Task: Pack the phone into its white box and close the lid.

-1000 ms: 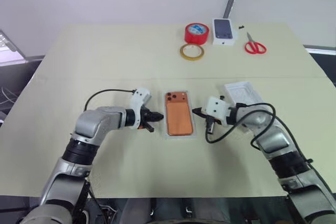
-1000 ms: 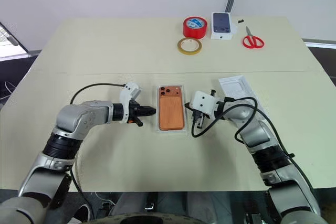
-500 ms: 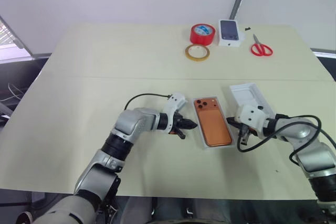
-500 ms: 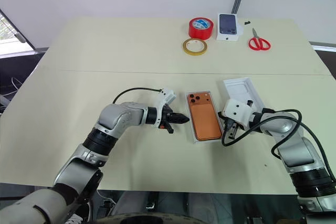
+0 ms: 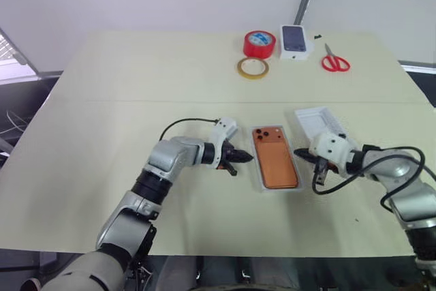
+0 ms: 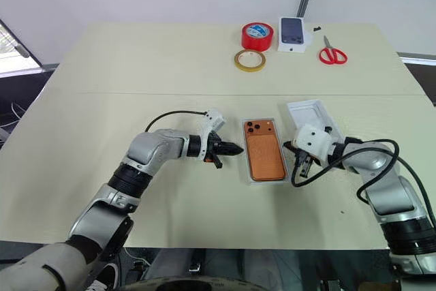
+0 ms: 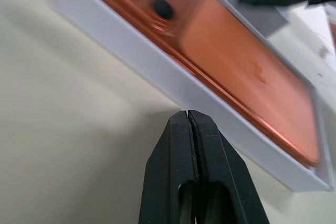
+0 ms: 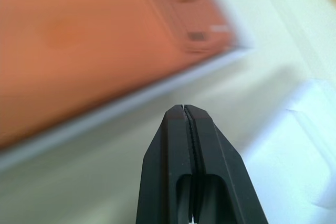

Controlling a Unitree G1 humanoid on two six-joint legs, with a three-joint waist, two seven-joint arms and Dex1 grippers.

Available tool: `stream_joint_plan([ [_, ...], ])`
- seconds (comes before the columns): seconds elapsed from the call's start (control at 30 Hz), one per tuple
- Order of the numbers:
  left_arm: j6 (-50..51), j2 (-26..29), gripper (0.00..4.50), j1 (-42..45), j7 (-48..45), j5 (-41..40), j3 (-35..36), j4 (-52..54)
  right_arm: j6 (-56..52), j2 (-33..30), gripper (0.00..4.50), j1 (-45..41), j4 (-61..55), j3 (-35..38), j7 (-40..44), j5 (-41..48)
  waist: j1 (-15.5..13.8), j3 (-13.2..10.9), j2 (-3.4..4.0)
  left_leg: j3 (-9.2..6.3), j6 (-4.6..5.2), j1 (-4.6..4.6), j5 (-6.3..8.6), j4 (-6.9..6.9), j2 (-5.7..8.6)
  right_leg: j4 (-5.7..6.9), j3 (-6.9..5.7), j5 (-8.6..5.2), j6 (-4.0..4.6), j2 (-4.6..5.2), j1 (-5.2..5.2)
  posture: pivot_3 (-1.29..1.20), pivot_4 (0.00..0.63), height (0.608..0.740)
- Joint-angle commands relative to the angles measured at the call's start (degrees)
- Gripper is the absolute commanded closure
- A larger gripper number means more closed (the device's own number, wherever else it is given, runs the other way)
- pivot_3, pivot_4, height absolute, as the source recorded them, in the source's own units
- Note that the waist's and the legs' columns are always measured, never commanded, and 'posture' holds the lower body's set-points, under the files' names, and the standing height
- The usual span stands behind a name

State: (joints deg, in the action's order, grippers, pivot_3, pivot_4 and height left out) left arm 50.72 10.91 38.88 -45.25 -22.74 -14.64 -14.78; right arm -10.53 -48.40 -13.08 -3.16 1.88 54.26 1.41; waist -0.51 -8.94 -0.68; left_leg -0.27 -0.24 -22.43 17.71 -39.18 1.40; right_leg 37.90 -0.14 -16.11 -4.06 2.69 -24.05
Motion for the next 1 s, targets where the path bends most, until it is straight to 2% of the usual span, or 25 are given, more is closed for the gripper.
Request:
stream_joint_plan([
  [0.03,0.7,0.0,4.45,-0.5,0.3,-1.3,2.2,3.0,2.9,-0.4,4.50,-2.8,2.7,0.0,-0.6,-0.3,0.0,0.0,0.00,0.00,-0.01,0.00,-0.01,0.00,-0.01,0.01,0.00,0.00,0.00,-0.01,0.00,0.00,0.150,0.740],
  [0.27,-1.8,1.1,4.45,0.2,2.1,-0.6,5.7,2.0,9.6,2.3,4.50,-9.9,13.9,-5.2,-7.2,-7.7,0.1,0.0,0.00,0.02,-0.34,0.01,-0.19,0.00,-0.01,0.04,0.01,0.00,0.00,0.00,-0.01,0.00,0.150,0.740],
  [0.4,-1.8,2.3,4.45,-1.6,0.5,-1.0,4.7,5.8,11.6,4.7,4.50,-13.2,19.0,-6.6,-9.9,-9.1,0.2,0.0,0.00,0.02,-0.36,0.00,-0.20,0.00,-0.01,0.09,0.01,0.00,0.00,-0.01,-0.04,0.00,0.150,0.740],
  [0.53,-6.4,2.6,4.45,-3.5,2.5,1.2,4.8,7.8,12.1,5.0,4.50,-15.2,23.4,-7.6,-13.4,-12.0,0.0,0.0,0.01,0.02,-0.36,0.00,-0.20,-0.01,-0.01,0.09,0.01,0.00,0.00,0.01,-0.04,0.00,0.150,0.740],
  [0.7,-11.7,3.8,4.45,-5.3,1.9,0.7,7.8,9.5,12.8,3.0,4.50,-13.3,22.5,-6.4,-12.5,-10.9,-0.2,0.0,0.01,0.02,-0.36,-0.02,-0.20,-0.02,0.00,0.07,0.01,0.00,0.00,0.04,-0.04,0.00,0.150,0.740],
  [0.77,-12.4,4.6,4.45,-5.5,1.8,0.1,9.2,9.5,11.5,2.9,4.50,-11.5,19.5,-5.0,-10.1,-7.5,-0.2,0.0,0.01,0.02,-0.36,-0.02,-0.20,-0.01,0.00,0.08,0.01,0.00,0.00,0.04,-0.04,0.00,0.150,0.740],
  [0.8,-12.8,4.8,4.21,-5.5,1.5,-0.5,10.1,9.4,9.3,3.2,4.50,-10.7,17.6,-3.9,-8.4,-4.9,-0.1,0.0,0.01,0.01,-0.35,-0.02,-0.20,-0.01,0.00,0.08,0.01,0.00,0.00,0.03,-0.04,0.00,0.150,0.740],
  [0.87,-12.0,5.9,3.70,-5.5,-0.9,-3.0,11.9,9.7,5.8,3.2,3.98,-9.1,14.3,-2.1,-6.3,-1.3,-0.1,0.0,0.00,0.02,-0.35,-0.02,-0.20,-0.01,0.00,0.07,0.01,0.00,0.00,0.03,-0.04,0.00,0.150,0.740],
  [0.9,-13.4,6.4,3.22,-5.7,-1.3,-2.6,12.2,10.0,5.3,2.9,3.71,-8.5,13.1,-1.5,-6.3,-1.0,-0.1,0.0,0.01,0.02,-0.34,-0.02,-0.19,-0.01,-0.01,0.08,0.01,0.00,0.00,0.03,-0.04,0.00,0.150,0.740],
  [1.0,-14.9,9.0,1.83,-6.5,-4.6,-3.5,13.1,11.0,2.2,2.5,2.28,-6.6,9.2,1.7,-6.7,1.8,0.2,0.0,0.02,0.02,-0.34,-0.01,-0.19,0.00,-0.01,0.10,0.01,0.00,0.00,0.03,-0.04,0.00,0.150,0.740],
])
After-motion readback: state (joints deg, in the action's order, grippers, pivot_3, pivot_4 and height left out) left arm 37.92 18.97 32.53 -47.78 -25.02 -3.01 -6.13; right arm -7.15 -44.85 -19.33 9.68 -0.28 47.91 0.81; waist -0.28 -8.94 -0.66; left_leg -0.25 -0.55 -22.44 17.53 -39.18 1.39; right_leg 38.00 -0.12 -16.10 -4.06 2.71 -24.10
